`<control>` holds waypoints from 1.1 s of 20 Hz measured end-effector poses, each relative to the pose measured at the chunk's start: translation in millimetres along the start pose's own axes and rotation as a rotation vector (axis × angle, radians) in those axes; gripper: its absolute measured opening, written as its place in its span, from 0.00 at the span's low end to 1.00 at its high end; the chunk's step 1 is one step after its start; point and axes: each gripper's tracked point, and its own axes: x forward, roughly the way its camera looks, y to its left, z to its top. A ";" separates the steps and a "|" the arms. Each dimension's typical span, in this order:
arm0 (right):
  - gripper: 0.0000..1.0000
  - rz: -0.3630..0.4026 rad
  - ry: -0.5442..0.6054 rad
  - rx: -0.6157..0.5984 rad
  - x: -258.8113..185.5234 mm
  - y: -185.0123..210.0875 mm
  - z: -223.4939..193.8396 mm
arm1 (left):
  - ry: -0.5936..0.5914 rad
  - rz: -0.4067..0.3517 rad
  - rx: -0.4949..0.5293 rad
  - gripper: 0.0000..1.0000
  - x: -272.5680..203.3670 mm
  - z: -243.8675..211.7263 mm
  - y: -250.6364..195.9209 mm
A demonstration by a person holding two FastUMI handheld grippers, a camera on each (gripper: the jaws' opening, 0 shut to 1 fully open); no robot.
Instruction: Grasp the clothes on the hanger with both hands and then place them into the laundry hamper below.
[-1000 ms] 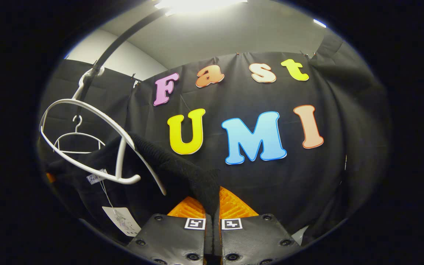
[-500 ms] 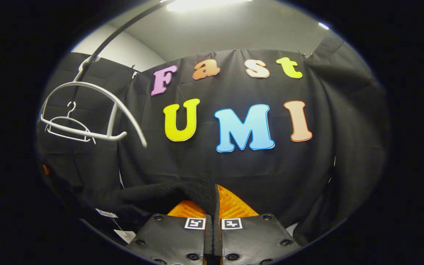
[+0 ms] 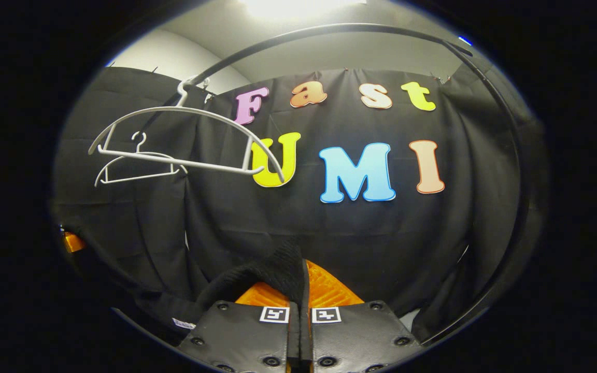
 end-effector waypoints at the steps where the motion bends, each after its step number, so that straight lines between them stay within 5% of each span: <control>1: 0.02 0.010 0.008 0.001 -6.4 7.9 -3.3 | 0.002 -0.012 -0.005 0.05 -4.8 -0.7 -3.2; 12: 0.02 0.166 0.101 0.041 -53.6 101.6 -45.5 | 0.030 -0.112 -0.072 0.05 -6.3 -24.1 -49.7; 22: 0.00 0.191 0.280 0.106 -70.3 136.3 -145.4 | 0.183 -0.092 -0.115 0.05 -3.8 -119.6 -60.3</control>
